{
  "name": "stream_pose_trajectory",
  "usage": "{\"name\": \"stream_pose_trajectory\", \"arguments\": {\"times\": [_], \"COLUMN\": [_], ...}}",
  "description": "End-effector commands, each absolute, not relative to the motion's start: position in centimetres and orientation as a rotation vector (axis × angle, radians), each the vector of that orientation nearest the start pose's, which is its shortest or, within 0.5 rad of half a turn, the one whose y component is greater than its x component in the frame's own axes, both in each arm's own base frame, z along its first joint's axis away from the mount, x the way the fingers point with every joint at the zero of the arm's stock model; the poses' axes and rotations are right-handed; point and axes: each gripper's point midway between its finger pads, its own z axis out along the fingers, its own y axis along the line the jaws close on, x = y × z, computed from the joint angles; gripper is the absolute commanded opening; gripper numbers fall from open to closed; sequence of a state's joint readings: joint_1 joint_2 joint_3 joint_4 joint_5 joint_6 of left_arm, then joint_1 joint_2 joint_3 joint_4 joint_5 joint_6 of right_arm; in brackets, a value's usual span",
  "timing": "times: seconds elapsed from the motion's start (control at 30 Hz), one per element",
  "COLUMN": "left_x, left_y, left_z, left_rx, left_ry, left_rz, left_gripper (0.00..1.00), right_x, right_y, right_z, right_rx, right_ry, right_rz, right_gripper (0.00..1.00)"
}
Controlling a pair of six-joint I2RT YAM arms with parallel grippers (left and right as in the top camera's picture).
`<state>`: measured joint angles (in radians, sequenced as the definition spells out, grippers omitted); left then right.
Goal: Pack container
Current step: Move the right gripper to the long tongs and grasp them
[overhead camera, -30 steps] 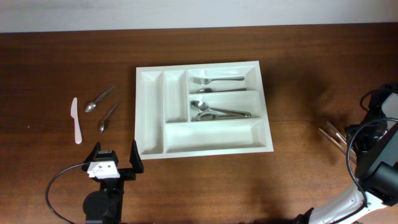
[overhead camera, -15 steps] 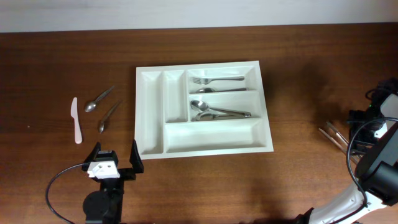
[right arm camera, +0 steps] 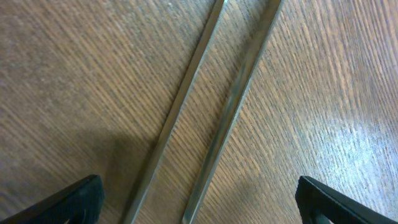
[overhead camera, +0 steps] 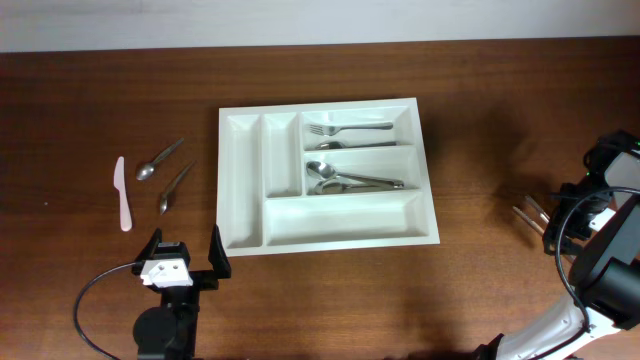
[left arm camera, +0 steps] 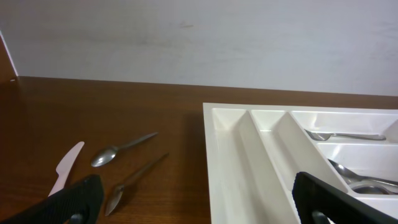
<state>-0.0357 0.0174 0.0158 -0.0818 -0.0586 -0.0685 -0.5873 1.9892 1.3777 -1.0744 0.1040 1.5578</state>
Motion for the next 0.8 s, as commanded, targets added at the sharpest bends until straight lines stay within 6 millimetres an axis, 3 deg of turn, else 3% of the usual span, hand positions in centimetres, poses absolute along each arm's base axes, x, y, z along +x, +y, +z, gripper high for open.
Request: {"name": "stream_pose_trajectory", "arguments": {"times": [0.0, 0.17, 0.33, 0.63, 0.77], "left_x": [24.6, 24.6, 24.6, 24.6, 24.6], "left_y": [0.1, 0.1, 0.1, 0.1, 0.1], "left_z": [15.6, 15.6, 15.6, 15.6, 15.6], "left_rx": [-0.067, -0.067, -0.067, -0.067, -0.067], "left_ry": [1.653, 1.654, 1.654, 1.654, 1.654], "left_rz": [-0.033, -0.033, -0.033, -0.033, -0.033], "left_gripper": [0.99, 0.99, 0.99, 0.99, 0.99], "right_x": [26.3, 26.2, 26.0, 26.0, 26.6], "right_y": [-20.0, -19.9, -19.8, -19.8, -20.2], "right_z": [1.5, -0.3, -0.5, -0.5, -0.5], "right_rx": [-2.729, -2.752, -2.750, -2.743, -2.697], "right_ry": [-1.450, -1.460, -1.460, -1.471, -1.598], "right_rz": [0.268, 0.253, 0.256, 0.255, 0.234], "right_gripper": [0.99, 0.99, 0.58, 0.29, 0.19]}}
